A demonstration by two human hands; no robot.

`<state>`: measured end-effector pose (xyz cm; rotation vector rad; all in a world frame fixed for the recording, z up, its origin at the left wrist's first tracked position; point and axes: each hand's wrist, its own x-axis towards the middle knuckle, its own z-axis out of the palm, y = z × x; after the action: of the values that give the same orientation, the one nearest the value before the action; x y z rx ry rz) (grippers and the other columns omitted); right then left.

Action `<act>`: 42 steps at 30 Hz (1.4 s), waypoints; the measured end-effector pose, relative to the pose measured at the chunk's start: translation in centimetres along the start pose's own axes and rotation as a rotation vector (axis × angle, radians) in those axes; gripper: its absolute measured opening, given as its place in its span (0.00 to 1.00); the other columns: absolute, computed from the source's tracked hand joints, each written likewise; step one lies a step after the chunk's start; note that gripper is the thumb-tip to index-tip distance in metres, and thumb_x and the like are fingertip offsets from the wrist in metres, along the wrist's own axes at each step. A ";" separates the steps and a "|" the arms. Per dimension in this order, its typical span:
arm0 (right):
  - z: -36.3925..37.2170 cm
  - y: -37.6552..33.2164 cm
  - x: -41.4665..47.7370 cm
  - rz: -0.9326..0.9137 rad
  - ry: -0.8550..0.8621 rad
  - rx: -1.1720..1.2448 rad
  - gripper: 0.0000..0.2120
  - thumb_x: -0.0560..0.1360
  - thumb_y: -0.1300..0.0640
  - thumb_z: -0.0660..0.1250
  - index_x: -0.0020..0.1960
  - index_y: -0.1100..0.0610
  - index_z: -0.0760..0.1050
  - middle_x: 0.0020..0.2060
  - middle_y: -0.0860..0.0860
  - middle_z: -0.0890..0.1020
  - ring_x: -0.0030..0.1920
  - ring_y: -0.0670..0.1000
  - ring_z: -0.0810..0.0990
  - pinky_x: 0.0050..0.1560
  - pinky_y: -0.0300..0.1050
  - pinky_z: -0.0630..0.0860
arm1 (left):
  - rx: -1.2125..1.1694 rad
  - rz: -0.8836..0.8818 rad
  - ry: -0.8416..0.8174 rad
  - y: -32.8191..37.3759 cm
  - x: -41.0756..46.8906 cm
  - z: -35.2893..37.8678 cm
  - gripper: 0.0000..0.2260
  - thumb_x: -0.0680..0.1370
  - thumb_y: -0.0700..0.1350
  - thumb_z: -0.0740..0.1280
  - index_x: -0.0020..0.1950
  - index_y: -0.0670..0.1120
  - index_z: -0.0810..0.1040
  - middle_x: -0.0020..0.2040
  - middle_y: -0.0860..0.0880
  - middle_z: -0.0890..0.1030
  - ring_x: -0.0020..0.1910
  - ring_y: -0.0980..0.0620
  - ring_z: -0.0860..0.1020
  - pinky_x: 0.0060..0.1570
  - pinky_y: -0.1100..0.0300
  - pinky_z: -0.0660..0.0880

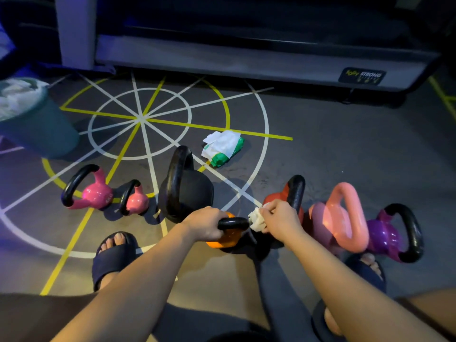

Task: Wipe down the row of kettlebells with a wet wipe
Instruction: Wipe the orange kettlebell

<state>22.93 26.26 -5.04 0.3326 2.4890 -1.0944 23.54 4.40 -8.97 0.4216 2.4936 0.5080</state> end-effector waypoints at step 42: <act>11.4 3.4 2.2 -0.326 -0.020 0.283 0.19 0.76 0.59 0.69 0.59 0.36 0.80 0.54 0.41 0.82 0.57 0.39 0.79 0.61 0.40 0.74 | -0.094 -0.161 0.204 -2.0 -1.1 2.5 0.09 0.73 0.53 0.66 0.35 0.52 0.74 0.31 0.52 0.78 0.32 0.54 0.77 0.38 0.55 0.79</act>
<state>25.23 20.18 -15.25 -0.0108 2.4258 -1.5767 25.49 2.82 -11.29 0.1362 2.6563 0.6275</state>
